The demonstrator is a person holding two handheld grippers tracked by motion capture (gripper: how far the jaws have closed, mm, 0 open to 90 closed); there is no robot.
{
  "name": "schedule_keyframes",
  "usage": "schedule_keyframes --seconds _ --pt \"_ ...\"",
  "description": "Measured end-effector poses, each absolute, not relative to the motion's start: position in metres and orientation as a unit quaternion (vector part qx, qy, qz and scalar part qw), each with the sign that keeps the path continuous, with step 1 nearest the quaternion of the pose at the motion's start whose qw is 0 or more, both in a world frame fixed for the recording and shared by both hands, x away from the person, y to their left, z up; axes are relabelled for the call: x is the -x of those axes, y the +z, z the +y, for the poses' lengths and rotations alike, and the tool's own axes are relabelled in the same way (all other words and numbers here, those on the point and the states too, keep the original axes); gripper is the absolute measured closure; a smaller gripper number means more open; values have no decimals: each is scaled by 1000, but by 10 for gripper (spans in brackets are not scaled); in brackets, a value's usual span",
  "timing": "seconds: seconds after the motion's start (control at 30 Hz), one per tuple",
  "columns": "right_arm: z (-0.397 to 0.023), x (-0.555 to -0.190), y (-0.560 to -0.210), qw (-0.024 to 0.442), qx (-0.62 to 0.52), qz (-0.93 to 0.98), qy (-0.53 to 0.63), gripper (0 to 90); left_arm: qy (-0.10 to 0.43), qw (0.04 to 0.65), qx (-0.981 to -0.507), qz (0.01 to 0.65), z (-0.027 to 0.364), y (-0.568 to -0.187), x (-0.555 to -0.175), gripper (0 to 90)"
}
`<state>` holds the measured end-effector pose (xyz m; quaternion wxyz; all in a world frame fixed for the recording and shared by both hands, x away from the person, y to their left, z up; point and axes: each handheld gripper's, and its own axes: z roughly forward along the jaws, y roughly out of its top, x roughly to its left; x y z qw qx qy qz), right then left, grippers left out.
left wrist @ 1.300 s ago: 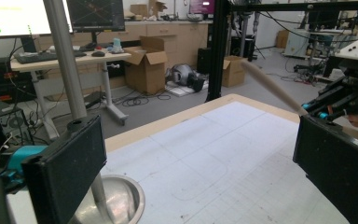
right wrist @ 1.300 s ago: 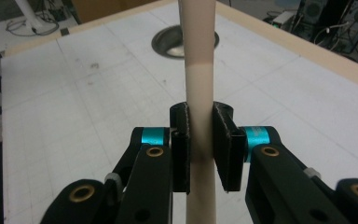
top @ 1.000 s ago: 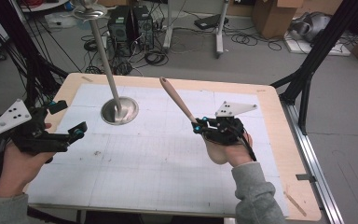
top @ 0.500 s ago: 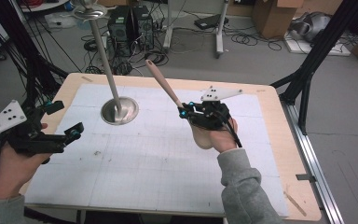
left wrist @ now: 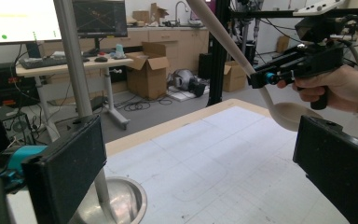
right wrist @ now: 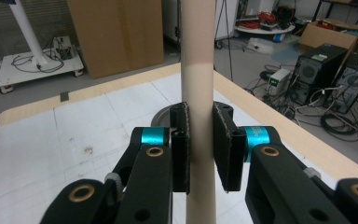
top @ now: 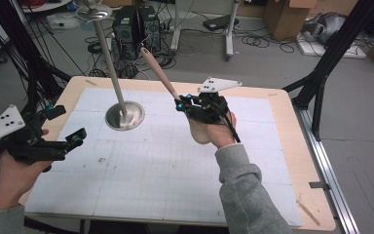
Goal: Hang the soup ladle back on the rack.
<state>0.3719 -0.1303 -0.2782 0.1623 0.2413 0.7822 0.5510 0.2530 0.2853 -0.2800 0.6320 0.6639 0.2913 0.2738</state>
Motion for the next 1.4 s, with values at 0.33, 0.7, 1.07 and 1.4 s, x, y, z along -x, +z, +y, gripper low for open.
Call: schedule_keyframes --seconds 0.33,0.7,1.07,1.4 --pt "-112 -386 -273 160 -242 772 566 784 276 631 -663 294 287 -280 -250 29" --pt "-89 -403 -263 157 -236 760 584 784 280 632 -660 294 292 -278 -246 29" --pt "-84 -414 -258 160 -233 747 602 784 278 634 -658 298 294 -278 -245 29" --pt "-77 -418 -251 165 -230 744 605 784 278 634 -658 296 294 -278 -245 29"
